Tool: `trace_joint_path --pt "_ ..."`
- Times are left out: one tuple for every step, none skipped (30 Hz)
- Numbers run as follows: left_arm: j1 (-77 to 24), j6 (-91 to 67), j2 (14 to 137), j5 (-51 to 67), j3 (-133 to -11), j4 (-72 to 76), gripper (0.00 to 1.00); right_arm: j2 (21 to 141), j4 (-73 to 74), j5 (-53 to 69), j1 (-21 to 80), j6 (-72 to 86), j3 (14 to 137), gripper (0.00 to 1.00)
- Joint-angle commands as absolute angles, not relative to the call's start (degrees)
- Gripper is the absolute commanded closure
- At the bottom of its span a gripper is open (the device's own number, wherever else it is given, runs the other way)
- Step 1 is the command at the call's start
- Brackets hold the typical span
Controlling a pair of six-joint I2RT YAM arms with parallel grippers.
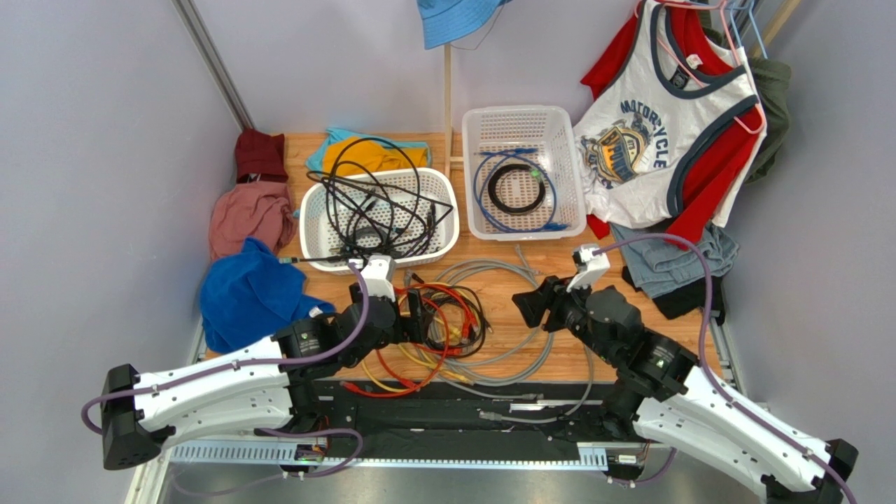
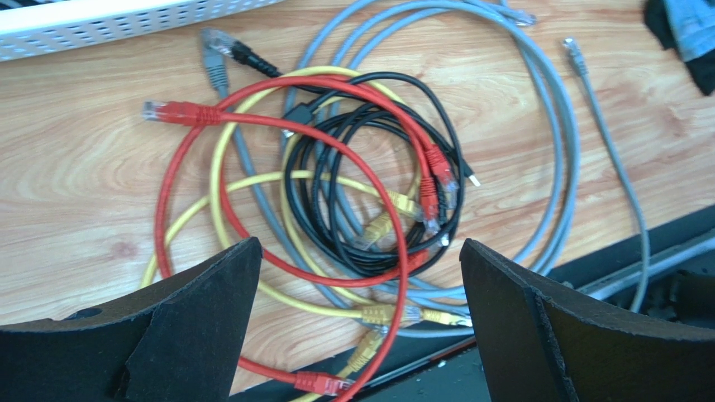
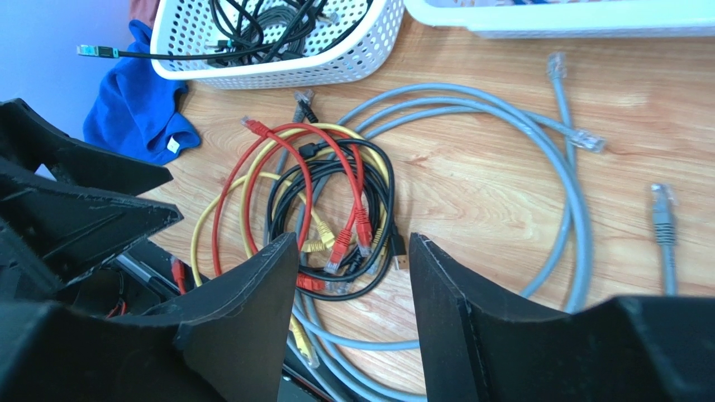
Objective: Untangle the cables
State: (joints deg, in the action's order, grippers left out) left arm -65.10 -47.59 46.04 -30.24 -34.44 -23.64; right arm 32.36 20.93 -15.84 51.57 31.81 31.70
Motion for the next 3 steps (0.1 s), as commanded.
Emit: trace_joint_path --pt "-65.0 -47.0 46.0 -33.4 -37.6 -25.8 0.03 28.9 25.0 -18.2 51.9 28.1 32.7 0.44" --pt "-65.0 -47.0 46.0 -33.5 -37.9 -25.9 0.03 28.5 25.0 -18.5 51.9 27.9 32.8 0.44" --pt "-65.1 -46.8 45.9 -33.4 -37.9 -26.0 0.03 28.6 25.0 -18.5 51.8 27.8 32.9 0.43"
